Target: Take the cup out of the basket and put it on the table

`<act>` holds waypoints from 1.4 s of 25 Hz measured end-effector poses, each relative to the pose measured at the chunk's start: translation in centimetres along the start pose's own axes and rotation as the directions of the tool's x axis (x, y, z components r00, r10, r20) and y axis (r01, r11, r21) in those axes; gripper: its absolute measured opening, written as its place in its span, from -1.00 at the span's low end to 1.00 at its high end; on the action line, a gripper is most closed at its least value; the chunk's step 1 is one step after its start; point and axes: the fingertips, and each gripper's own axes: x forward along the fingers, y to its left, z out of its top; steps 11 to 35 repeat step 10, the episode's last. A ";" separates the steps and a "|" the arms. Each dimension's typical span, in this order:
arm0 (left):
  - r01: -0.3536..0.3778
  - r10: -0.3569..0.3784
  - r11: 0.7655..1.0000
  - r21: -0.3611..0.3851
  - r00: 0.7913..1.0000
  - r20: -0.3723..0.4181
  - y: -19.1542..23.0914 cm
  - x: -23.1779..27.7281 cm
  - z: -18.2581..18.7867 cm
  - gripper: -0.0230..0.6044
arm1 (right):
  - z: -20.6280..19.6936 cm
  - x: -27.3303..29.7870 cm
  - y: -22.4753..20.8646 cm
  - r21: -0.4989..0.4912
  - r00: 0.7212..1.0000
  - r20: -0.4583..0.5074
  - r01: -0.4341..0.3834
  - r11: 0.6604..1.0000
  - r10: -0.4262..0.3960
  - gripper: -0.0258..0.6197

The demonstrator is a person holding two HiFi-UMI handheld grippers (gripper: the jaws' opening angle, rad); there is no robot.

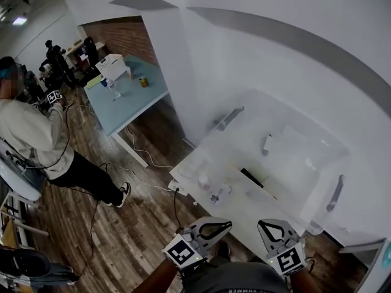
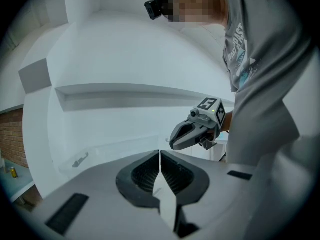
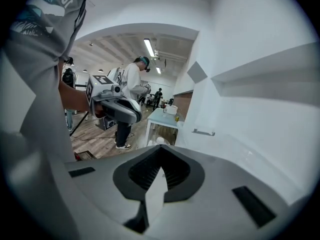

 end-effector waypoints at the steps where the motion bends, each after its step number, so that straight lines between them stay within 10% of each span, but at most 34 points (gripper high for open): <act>1: -0.003 0.003 1.000 0.007 1.000 0.004 -0.2 0.0 0.2 -0.88 | 0.2 -0.5 -0.1 0.009 1.000 0.007 0.005 1.000 -0.005 -0.88; 10: -0.129 0.129 0.991 -0.024 0.991 0.039 -3.3 0.9 2.3 -0.88 | 0.8 -6.6 -0.3 -0.013 0.994 0.095 -0.059 0.998 0.060 -0.88; 35: -0.129 0.129 0.991 -0.024 0.991 0.039 -3.3 0.9 2.3 -0.88 | 0.8 -6.6 -0.3 -0.013 0.994 0.095 -0.059 0.998 0.060 -0.88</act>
